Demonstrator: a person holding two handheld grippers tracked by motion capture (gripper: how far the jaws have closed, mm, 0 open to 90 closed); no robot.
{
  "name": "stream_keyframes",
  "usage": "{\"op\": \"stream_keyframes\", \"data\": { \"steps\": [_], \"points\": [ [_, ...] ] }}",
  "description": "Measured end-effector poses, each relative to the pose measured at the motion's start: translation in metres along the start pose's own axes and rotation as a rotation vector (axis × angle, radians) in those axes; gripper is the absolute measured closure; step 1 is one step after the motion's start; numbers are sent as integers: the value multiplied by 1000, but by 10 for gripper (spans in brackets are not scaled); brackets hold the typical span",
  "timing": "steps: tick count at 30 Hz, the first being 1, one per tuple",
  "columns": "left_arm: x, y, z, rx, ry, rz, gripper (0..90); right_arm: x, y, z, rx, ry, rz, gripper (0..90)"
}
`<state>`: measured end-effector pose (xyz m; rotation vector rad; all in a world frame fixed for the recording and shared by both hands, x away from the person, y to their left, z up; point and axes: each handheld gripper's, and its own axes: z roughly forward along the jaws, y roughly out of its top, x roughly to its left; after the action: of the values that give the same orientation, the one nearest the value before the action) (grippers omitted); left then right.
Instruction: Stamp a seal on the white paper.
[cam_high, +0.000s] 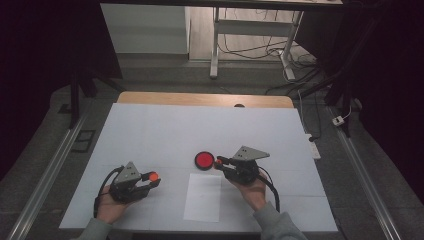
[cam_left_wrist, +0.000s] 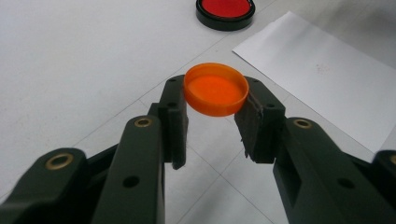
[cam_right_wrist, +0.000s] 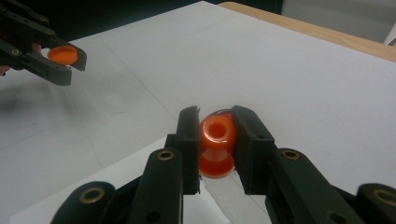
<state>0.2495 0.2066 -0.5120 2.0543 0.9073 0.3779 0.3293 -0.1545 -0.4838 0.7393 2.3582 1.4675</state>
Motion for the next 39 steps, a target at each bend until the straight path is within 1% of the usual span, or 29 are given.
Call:
{"op": "stream_keyframes", "data": {
  "steps": [3,8,13,21,31,39],
  "points": [
    [0,0,1,2,2,0,636,0,-1,-2,4,-4,3,722],
    [0,0,1,2,8,-4,636,1,-4,-4,5,11,5,722],
    [1,-1,1,5,4,-10,636,2,-6,-4,14,21,6,722],
    [1,-1,2,6,2,-10,636,12,-12,-5,31,54,-8,722],
    [2,-2,2,7,1,-10,636,27,-16,5,61,108,-34,721],
    [1,-2,3,9,1,-9,636,32,-18,9,80,119,-44,721]
  ]
}}
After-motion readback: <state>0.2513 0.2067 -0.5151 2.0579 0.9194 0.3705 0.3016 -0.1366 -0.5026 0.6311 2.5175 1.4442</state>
